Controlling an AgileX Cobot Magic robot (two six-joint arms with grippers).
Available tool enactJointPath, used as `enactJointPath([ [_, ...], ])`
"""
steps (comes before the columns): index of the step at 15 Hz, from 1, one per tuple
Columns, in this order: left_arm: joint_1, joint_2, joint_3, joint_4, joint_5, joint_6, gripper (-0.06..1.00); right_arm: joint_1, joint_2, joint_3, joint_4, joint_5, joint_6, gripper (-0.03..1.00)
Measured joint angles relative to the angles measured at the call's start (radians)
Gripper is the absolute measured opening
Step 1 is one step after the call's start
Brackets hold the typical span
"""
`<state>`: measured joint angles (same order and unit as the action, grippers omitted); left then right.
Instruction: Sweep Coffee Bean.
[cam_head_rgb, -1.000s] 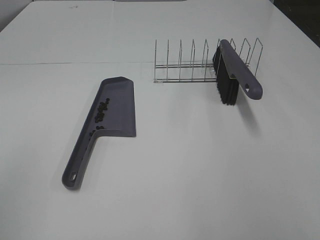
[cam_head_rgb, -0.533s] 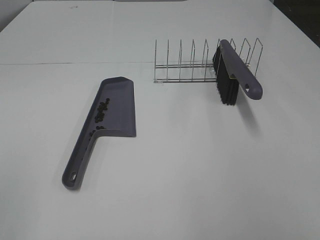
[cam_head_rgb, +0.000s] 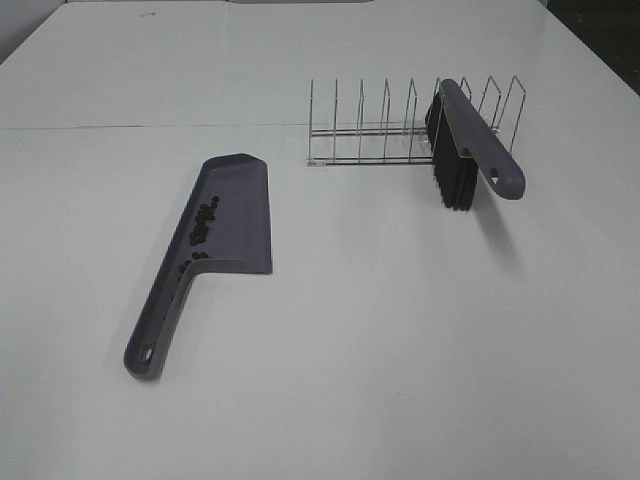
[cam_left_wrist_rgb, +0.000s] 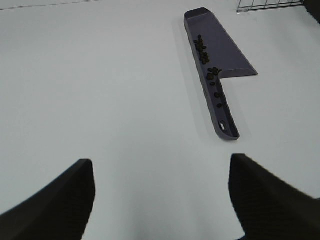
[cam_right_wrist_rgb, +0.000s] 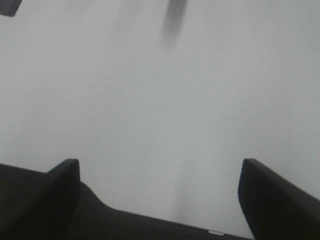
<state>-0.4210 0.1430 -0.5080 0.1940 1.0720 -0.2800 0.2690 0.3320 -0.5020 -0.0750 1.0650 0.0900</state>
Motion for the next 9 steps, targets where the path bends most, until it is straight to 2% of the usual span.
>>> enactJointPath([
  [4, 0.014, 0.000, 0.000, 0.000, -0.001, 0.000, 0.70, -0.002, 0.000, 0.000, 0.000, 0.000, 0.000, 0.76],
  [5, 0.052, 0.000, 0.000, 0.000, -0.001, 0.000, 0.70, -0.018, -0.006, 0.000, 0.000, -0.001, 0.000, 0.76],
  [8, 0.233, 0.000, 0.000, 0.000, -0.001, 0.000, 0.70, -0.137, -0.078, 0.000, 0.000, -0.003, 0.000, 0.76],
  [9, 0.259, 0.000, 0.000, 0.000, -0.001, 0.000, 0.70, -0.159, -0.099, 0.000, 0.000, -0.003, 0.000, 0.76],
])
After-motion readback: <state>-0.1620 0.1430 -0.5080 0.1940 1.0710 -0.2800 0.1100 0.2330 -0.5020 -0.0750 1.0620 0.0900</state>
